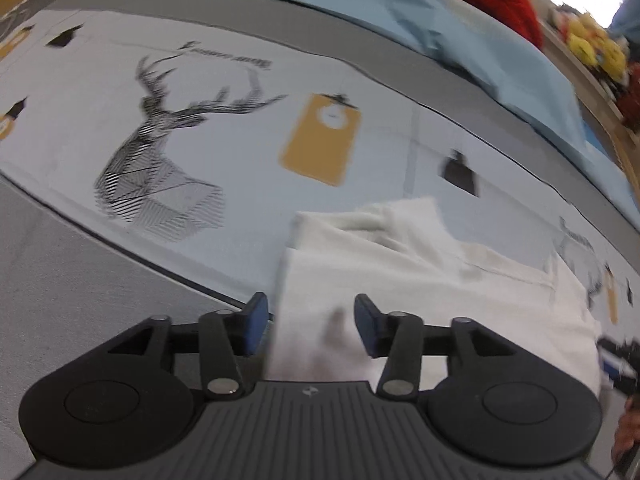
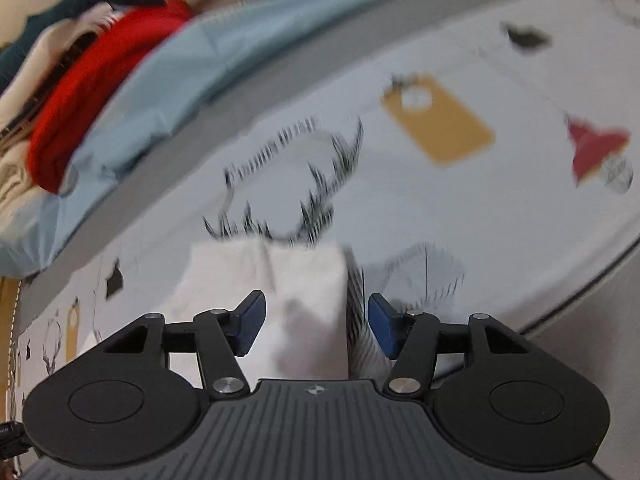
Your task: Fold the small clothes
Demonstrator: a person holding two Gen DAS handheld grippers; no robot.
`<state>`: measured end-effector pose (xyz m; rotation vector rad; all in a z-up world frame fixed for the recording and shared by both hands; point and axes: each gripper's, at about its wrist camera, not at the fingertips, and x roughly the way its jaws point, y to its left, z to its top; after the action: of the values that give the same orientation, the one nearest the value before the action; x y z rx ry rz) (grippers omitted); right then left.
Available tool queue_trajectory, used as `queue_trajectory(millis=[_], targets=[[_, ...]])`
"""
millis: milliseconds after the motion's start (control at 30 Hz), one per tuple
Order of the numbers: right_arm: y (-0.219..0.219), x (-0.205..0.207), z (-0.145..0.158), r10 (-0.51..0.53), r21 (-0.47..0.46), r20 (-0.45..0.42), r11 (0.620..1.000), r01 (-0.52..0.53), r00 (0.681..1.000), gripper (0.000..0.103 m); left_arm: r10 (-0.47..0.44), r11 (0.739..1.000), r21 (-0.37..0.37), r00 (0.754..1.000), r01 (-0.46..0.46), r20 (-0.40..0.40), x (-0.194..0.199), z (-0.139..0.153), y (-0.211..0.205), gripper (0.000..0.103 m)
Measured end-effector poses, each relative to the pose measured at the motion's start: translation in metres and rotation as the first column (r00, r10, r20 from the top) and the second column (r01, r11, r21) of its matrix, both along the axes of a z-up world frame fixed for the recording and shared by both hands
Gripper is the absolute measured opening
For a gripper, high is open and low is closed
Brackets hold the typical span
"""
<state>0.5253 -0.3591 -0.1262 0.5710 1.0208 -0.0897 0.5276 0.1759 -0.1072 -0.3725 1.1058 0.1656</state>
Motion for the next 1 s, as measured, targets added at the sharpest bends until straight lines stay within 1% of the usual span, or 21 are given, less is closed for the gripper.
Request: queue_trajectory(millis=[67, 133, 167, 200, 233, 300, 333, 400, 433, 467, 533, 567, 633, 667, 700, 767, 800, 833, 900, 967, 1000], targets=[[0.003, 0.000, -0.011, -0.022, -0.004, -0.022, 1.000, 0.022, 1.000, 0.059, 0.028, 0.999, -0.040, 1.000, -0.027, 0.001, 0.002, -0.010, 0.012, 0.057], [0.007, 0.000, -0.011, -0.018, -0.020, 0.011, 1.000, 0.019, 1.000, 0.057, 0.036, 0.995, -0.090, 0.999, -0.034, 0.022, 0.006, -0.021, 0.021, 0.058], [0.009, 0.001, -0.011, -0.015, -0.032, 0.021, 0.999, 0.016, 1.000, 0.054, 0.038, 0.994, -0.104, 0.999, -0.035, 0.031, 0.009, -0.026, 0.023, 0.058], [0.011, 0.001, -0.011, -0.016, -0.040, 0.035, 0.999, 0.018, 0.999, 0.040, 0.042, 0.992, -0.117, 0.998, -0.037, 0.041, 0.012, -0.030, 0.024, 0.058], [0.013, 0.002, -0.012, -0.013, -0.035, 0.046, 0.999, 0.015, 0.999, 0.022, 0.042, 0.991, -0.132, 0.997, -0.034, 0.059, 0.015, -0.033, 0.025, 0.058], [0.013, 0.005, -0.019, -0.015, -0.025, 0.047, 1.000, 0.016, 0.999, 0.008, 0.030, 0.987, -0.159, 0.994, -0.013, 0.108, 0.020, -0.038, 0.022, 0.056], [0.013, 0.005, -0.020, -0.017, -0.034, 0.053, 0.999, 0.019, 0.998, 0.005, 0.012, 0.987, -0.157, 0.992, 0.008, 0.124, 0.023, -0.041, 0.019, 0.051], [0.011, 0.004, -0.020, -0.011, -0.034, 0.071, 0.999, 0.014, 0.997, 0.004, -0.039, 0.990, -0.127, 0.990, 0.056, 0.134, 0.029, -0.046, 0.009, 0.024], [0.009, 0.004, -0.019, -0.013, -0.036, 0.083, 0.999, 0.016, 0.996, 0.004, -0.061, 0.991, -0.110, 0.988, 0.077, 0.141, 0.031, -0.048, 0.005, 0.016], [0.007, 0.003, -0.017, -0.018, -0.038, 0.098, 0.999, 0.021, 0.995, 0.003, -0.083, 0.991, -0.093, 0.984, 0.098, 0.160, 0.034, -0.047, 0.001, 0.012], [0.000, 0.002, -0.009, -0.046, -0.045, 0.144, 0.998, 0.053, 0.989, 0.003, -0.116, 0.989, -0.061, 0.968, 0.132, 0.221, 0.038, -0.033, -0.005, 0.010], [-0.003, 0.002, -0.002, -0.064, -0.049, 0.172, 0.996, 0.074, 0.983, 0.003, -0.134, 0.988, -0.034, 0.950, 0.149, 0.281, 0.038, -0.022, -0.011, 0.009], [-0.007, 0.001, 0.016, -0.075, -0.068, 0.257, 0.993, 0.096, 0.964, 0.003, -0.174, 0.984, 0.040, 0.898, 0.172, 0.405, 0.038, 0.006, -0.025, 0.010], [-0.007, 0.000, 0.026, -0.072, -0.084, 0.304, 0.991, 0.102, 0.950, 0.003, -0.184, 0.983, 0.071, 0.878, 0.170, 0.441, 0.038, 0.016, -0.031, 0.013], [-0.008, -0.001, 0.035, -0.071, -0.105, 0.349, 0.988, 0.114, 0.934, 0.003, -0.189, 0.982, 0.093, 0.868, 0.164, 0.458, 0.039, 0.021, -0.037, 0.018], [-0.010, -0.001, 0.045, -0.075, -0.144, 0.390, 0.979, 0.142, 0.918, 0.004, -0.193, 0.980, 0.138, 0.875, 0.146, 0.443, 0.042, 0.023, -0.048, 0.027], [-0.012, 0.001, 0.046, -0.072, -0.187, 0.380, 0.970, 0.152, 0.922, 0.008, -0.208, 0.976, 0.143, 0.883, 0.162, 0.421, 0.043, 0.021, -0.054, 0.031], [-0.013, 0.005, 0.043, -0.070, -0.228, 0.344, 0.961, 0.156, 0.936, 0.016, -0.229, 0.972, 0.136, 0.885, 0.190, 0.405, 0.042, 0.018, -0.058, 0.034], [-0.023, 0.008, 0.035, -0.097, -0.258, 0.269, 0.951, 0.169, 0.958, 0.028, -0.283, 0.958, 0.146, 0.887, 0.246, 0.364, 0.041, 0.012, -0.068, 0.034], [-0.035, 0.001, 0.031, -0.157, -0.270, 0.255, 0.936, 0.227, 0.954, 0.029, -0.282, 0.955, 0.186, 0.906, 0.232, 0.317, 0.040, 0.003, -0.070, 0.034], [-0.039, -0.002, 0.031, -0.170, -0.273, 0.249, 0.932, 0.237, 0.953, 0.029, -0.258, 0.961, 0.176, 0.919, 0.213, 0.298, 0.040, -0.002, -0.065, 0.034]])
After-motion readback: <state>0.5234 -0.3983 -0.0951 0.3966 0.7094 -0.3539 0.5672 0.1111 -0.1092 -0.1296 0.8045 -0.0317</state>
